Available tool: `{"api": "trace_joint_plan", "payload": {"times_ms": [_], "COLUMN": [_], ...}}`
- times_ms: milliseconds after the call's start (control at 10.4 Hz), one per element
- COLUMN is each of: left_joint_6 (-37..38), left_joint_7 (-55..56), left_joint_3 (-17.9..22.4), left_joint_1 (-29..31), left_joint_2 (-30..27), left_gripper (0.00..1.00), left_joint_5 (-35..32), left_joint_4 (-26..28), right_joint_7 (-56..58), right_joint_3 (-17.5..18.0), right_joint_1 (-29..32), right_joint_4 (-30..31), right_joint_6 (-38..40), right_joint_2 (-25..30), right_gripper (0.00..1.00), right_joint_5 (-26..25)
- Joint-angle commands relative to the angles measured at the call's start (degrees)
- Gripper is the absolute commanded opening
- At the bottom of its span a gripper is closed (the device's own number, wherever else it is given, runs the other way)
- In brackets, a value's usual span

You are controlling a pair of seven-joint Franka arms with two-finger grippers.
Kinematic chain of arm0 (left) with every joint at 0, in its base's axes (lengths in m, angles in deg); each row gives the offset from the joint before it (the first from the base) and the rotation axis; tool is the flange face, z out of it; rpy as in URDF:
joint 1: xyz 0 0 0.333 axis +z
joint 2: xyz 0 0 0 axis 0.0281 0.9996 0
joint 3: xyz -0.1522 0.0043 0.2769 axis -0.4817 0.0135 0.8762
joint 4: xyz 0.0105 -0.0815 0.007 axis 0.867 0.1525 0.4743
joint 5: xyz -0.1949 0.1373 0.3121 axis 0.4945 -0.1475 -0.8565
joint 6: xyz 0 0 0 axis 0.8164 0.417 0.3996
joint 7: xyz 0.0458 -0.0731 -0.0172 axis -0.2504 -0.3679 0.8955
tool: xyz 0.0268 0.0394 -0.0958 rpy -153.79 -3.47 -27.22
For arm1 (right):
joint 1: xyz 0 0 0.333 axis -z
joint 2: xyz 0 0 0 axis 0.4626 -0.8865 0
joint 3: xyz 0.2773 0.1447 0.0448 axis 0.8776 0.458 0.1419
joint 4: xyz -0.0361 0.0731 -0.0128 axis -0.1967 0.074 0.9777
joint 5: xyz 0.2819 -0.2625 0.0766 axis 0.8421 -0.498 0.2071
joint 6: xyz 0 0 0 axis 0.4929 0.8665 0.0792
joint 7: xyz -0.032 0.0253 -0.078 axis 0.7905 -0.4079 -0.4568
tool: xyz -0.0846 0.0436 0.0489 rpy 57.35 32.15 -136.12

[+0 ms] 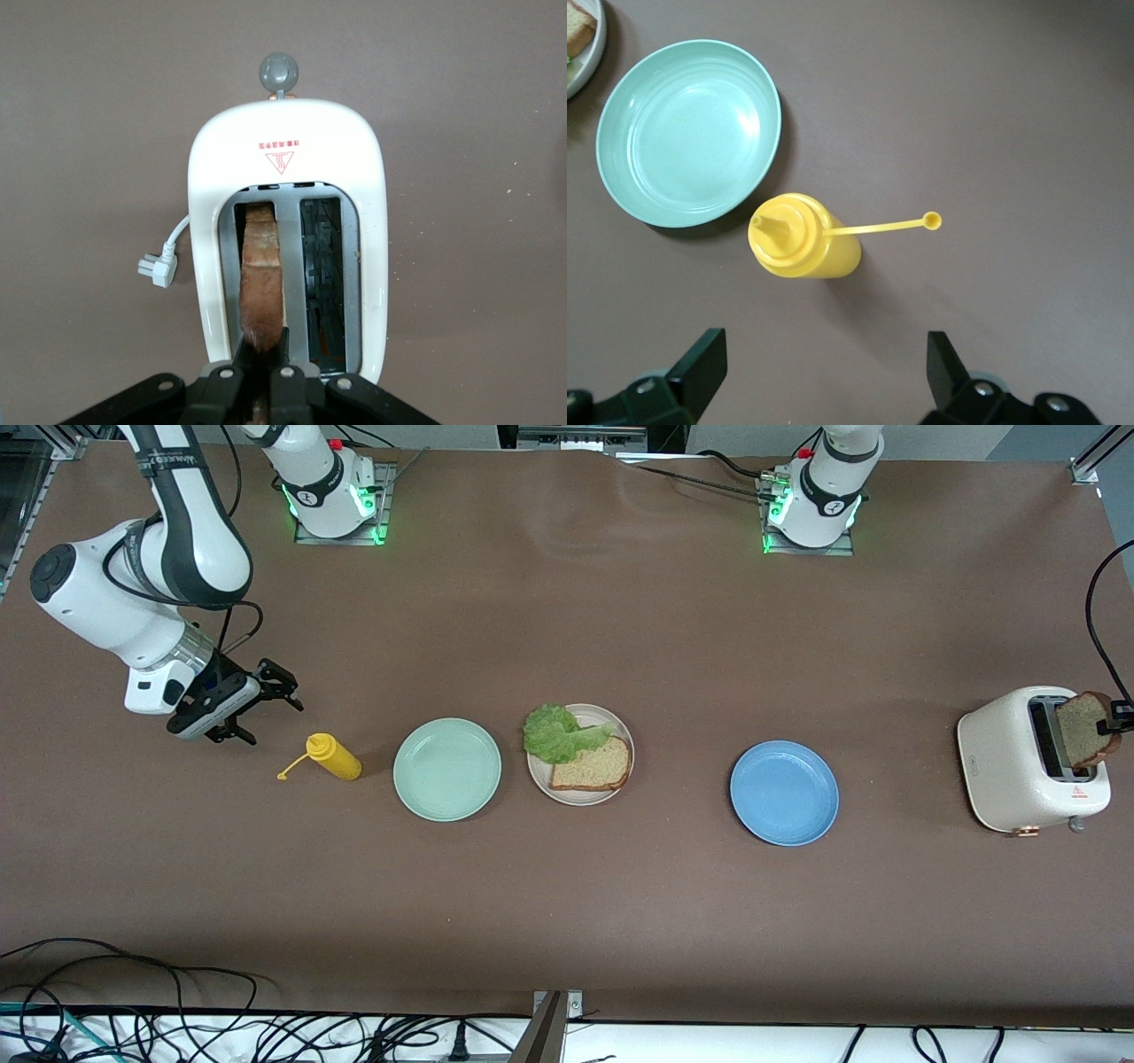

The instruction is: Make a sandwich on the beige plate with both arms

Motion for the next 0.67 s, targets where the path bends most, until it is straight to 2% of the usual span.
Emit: {"api": "trace_joint_plan", "payload": {"times_ms": [0,289,578], "left_joint_6": [5.56,13.66,16.39], "left_joint_7": [0.04,0.13,0.48], "left_joint_3": [-0.66,-4.16,-8.21], "left_joint_1": [0.03,-0.32,-2.33], "left_joint_2": [-2.78,-2.96,-3.05], "left_gripper": [0.0,0.0,0.0], "left_joint_5": [-1.34,-3.52,-5.92], "left_joint_4": [-2.8,-9.74,-11.51], "right_joint_7": [6.2,7.01,7.19], "right_joint_3": [0.2,0.2,0.29], "right_joint_1": [0.39,0.3,0.3], "right_joint_4": [0.26,0.08,0.08], "right_joint_6": [-2.45,-3.42,-3.42], "right_joint_2": [-2.43,-4.72,-5.6], "right_gripper": [1.0,1.0,1.0], "right_joint_5": [5.85,8.14,9.2]}}
